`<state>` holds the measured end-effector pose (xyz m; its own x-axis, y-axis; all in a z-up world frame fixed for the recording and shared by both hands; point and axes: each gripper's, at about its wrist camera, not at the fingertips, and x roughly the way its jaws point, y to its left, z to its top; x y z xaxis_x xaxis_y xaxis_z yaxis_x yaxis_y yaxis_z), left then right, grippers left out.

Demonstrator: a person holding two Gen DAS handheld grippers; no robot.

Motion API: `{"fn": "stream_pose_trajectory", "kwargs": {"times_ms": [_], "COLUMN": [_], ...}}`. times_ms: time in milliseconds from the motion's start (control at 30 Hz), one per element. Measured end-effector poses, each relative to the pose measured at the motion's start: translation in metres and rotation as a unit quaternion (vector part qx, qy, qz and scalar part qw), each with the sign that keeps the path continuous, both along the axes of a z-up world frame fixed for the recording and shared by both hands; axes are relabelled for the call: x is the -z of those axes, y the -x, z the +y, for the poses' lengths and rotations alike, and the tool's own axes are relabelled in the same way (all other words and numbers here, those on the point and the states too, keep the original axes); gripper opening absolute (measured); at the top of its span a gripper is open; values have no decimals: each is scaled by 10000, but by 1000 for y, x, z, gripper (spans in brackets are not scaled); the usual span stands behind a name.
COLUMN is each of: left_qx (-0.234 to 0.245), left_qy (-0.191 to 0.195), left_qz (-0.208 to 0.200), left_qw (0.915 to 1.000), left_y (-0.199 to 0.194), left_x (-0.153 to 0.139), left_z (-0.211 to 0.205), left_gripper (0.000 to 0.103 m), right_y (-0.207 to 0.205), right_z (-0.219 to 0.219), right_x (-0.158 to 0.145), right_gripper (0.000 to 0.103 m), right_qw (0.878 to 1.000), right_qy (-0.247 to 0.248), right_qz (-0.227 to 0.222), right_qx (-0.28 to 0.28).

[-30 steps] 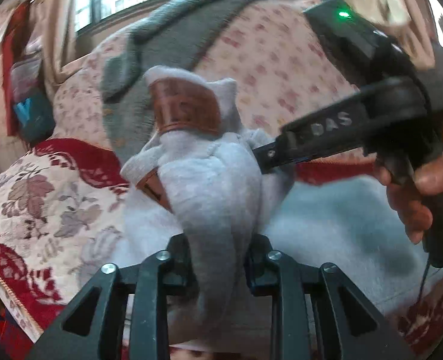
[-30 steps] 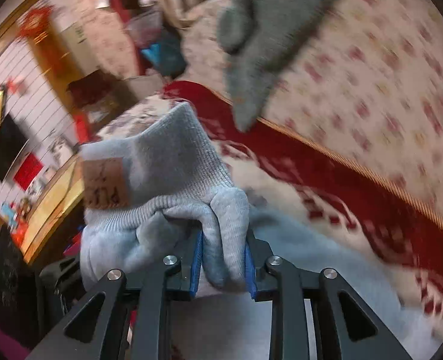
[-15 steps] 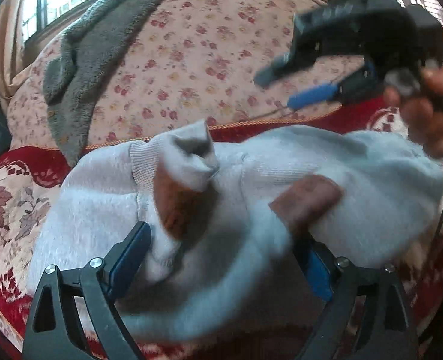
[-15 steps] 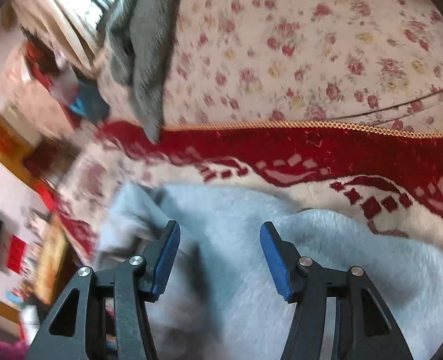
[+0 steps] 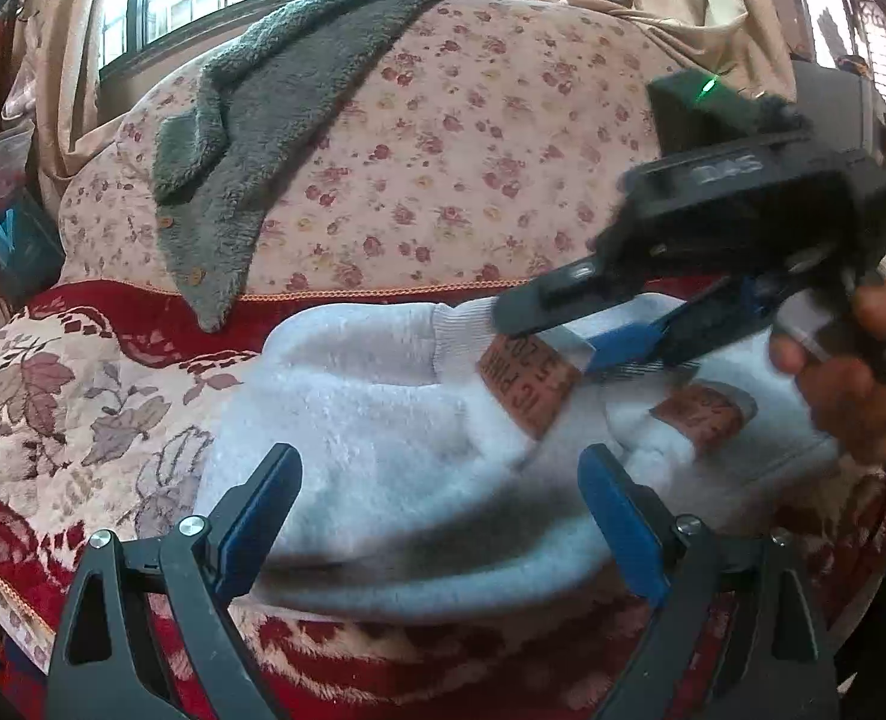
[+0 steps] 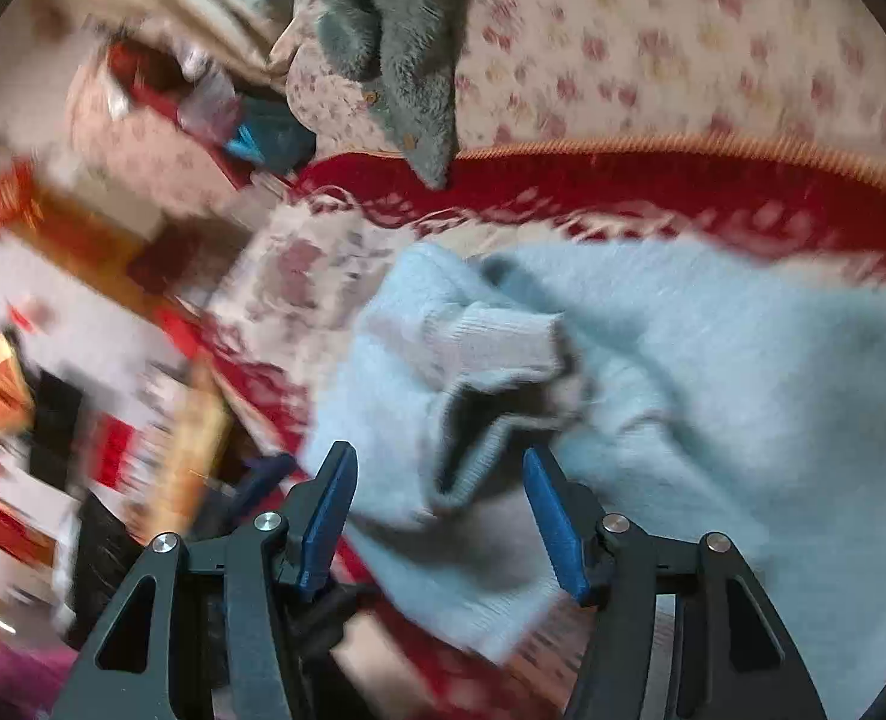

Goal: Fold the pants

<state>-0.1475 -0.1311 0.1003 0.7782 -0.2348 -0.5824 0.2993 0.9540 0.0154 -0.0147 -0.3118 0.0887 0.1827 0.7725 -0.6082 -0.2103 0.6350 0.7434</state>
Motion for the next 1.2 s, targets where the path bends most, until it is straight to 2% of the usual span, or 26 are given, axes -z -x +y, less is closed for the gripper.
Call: {"fn": "stream_pose_trajectory", "kwargs": {"times_ms": [33,67,100,233,400,467,500,533,567,600,633,700,767,833,867,933,1033,1133,1200], "left_qx": [17,10,-23,61,72,-67,-38,54,96,99,93,174,211,225,221,195,76,-69,-130], "left_qy": [-7,-65,-169,-252,-447,-529,-428,-236,-93,-86,-114,140,359,623,718,902,1212,1399,1458], "left_qz": [-28,-102,-200,-498,-782,-856,-826,-764,-685,-589,-411,-169,-29,24,40,28,70,37,49], "left_qw": [10000,9999,9997,9984,9959,9949,9957,9968,9976,9982,9990,9996,9991,9978,9972,9957,9926,9901,9892], "left_y": [-2,-3,-6,-10,-19,-25,-28,-31,-35,-38,-45,-52,-56,-57,-58,-60,-64,-66,-67], "left_x": [1,1,0,-5,-6,-7,-8,-9,-9,-8,-5,-1,0,-9,-15,-31,-53,-68,-73], "left_z": [-1,-3,-5,-11,-25,-29,-28,-25,-23,-23,-22,-15,-5,10,18,38,69,97,110], "left_gripper": [93,93,93,93,93,93,92,88,59,33,27,24,22,22,21,21,21,19,19], "right_y": [-3,-3,-3,6,11,16,18,20,21,23,24,25,29,32,32,29,24,10,-2], "right_z": [3,6,8,2,-9,-4,-2,-1,0,0,-3,-11,-23,-29,-28,-12,22,60,82], "right_x": [5,8,7,-11,-24,-30,-31,-32,-32,-33,-33,-34,-41,-47,-49,-50,-45,-30,-17], "right_gripper": [56,44,12,11,11,11,11,11,11,11,16,18,26,62,65,65,64,64,64], "right_qw": [10000,9999,9998,9988,9937,9930,9932,9934,9936,9944,9951,9959,9962,9940,9918,9853,9714,9524,9330], "right_qy": [30,78,81,-193,-963,-1048,-1038,-1028,-1004,-918,-798,-604,-263,395,685,1233,1752,2216,2687], "right_qz": [34,-3,-103,-333,-161,-178,-198,-199,-186,-197,-204,-151,-388,-683,-840,-1172,-1533,-1858,-2097], "right_qx": [80,102,120,294,560,517,489,475,476,493,539,659,731,757,680,183,-460,-962,-1155]}}
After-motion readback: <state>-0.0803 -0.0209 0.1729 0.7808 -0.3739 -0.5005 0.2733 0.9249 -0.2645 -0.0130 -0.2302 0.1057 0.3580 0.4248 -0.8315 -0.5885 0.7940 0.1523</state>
